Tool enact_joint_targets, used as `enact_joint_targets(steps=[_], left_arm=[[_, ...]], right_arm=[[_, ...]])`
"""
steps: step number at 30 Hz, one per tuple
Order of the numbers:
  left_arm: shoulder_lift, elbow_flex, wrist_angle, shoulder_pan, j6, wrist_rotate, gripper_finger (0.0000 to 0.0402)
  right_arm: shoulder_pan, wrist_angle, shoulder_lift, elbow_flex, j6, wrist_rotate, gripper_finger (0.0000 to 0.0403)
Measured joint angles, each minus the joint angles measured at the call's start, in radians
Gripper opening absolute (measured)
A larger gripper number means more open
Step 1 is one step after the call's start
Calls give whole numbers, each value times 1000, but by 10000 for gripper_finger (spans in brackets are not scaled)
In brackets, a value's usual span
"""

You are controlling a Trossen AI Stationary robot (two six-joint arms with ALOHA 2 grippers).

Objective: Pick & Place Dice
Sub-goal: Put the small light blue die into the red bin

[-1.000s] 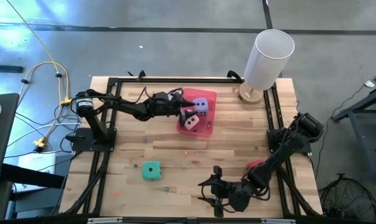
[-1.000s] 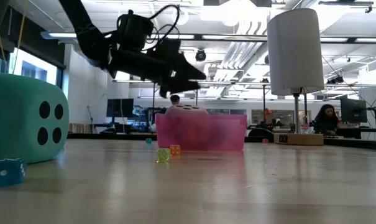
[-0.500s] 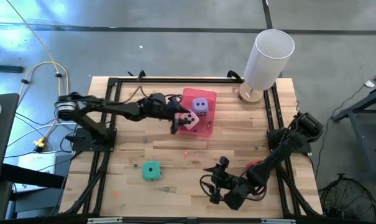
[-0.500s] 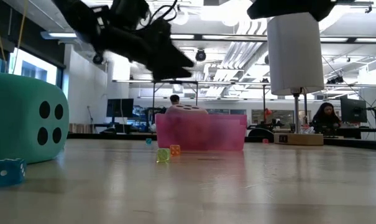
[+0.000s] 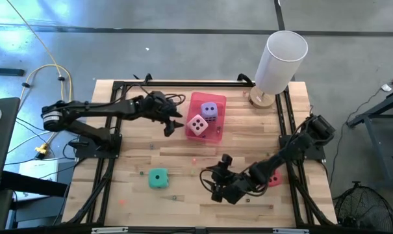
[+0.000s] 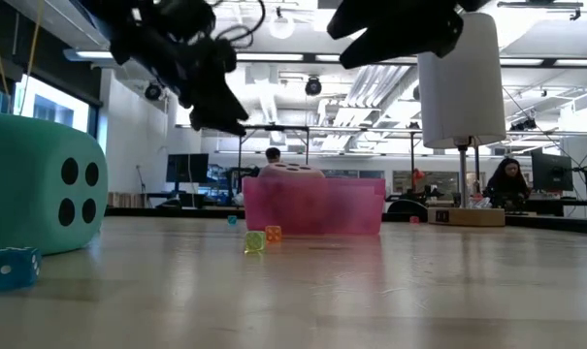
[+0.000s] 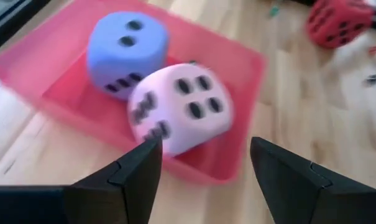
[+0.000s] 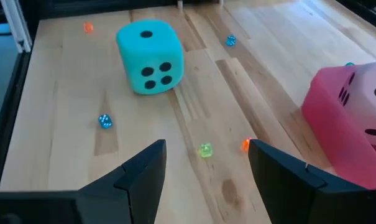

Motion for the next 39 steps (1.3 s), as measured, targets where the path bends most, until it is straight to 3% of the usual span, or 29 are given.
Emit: enact_joint_targets(steps=[14,21,39], left_arm=[[178,-1,-54,201,-32,-4,231],[275,-2,11,211,-23,-139,231],[414,-2,146,204,-28,-141,231]], right_arm=[[-3,14,0,0,-53,3,222],[1,15,0,0,-23,-2,222],[23,22,0,0,9,-7,222]])
